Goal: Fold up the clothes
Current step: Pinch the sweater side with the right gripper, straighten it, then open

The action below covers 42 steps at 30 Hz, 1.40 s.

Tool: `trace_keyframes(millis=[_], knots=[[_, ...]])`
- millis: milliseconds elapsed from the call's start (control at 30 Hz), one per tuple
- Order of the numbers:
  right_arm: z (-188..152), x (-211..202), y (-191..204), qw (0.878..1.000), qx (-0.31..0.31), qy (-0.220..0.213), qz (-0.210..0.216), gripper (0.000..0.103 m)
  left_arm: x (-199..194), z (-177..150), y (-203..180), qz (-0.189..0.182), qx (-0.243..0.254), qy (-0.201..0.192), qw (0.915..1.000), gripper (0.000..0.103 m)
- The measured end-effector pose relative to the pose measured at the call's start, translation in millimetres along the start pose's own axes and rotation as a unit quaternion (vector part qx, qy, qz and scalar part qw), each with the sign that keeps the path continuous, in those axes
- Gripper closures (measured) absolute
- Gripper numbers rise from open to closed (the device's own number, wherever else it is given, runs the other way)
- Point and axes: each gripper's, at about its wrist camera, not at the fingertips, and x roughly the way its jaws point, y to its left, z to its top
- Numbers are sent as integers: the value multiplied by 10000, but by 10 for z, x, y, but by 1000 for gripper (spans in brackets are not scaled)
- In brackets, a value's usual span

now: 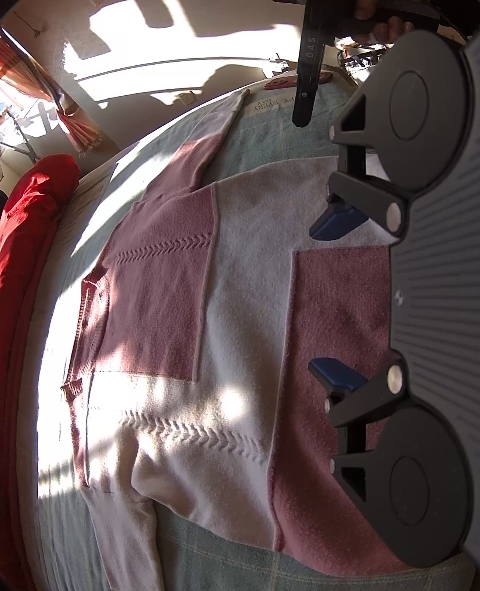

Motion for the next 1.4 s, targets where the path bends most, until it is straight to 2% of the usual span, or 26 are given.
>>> trace_keyframes(millis=[200,333,467,600,733,767,800,867,967,1100,1200,1267,1400], knots=[[526,288,-197,9979,388,-348,382,83,96,1,-100,194,338,-114,9992,32],[904,786,-398,9942,863,-270,586,80,181,4,-153,245,508,-101,9984,29],[1083,1203,-589,9861,1436,-220,811,72,286,42,-125,305,466,-30,9984,29],[1103,1439,-617,9833,1554,-307,899,65,390,75,-82,370,450,53,9983,29],[1067,1499,-484,9872,1288,-468,813,65,497,85,-61,429,439,152,9980,29],[1062,1496,-439,9892,1161,-509,737,73,513,78,-63,453,468,166,9977,29],[1059,1489,-397,9910,1021,-519,691,87,529,75,-69,474,505,185,9974,29],[1073,1453,-342,9940,784,-525,557,92,536,70,-61,492,532,199,9972,29],[1140,1309,-306,9958,561,-634,344,93,524,68,-34,516,548,181,9970,29],[1292,1069,-215,9964,-20,-828,-186,94,510,70,3,666,579,114,9960,29],[1342,1120,-145,9952,-392,-699,-556,94,525,66,20,702,588,133,9957,29],[1323,1221,-142,9964,-436,-461,-554,93,509,59,15,723,643,111,9952,29],[1200,1068,-107,9969,-382,-442,-520,87,418,45,-14,739,853,-21,9936,29]])
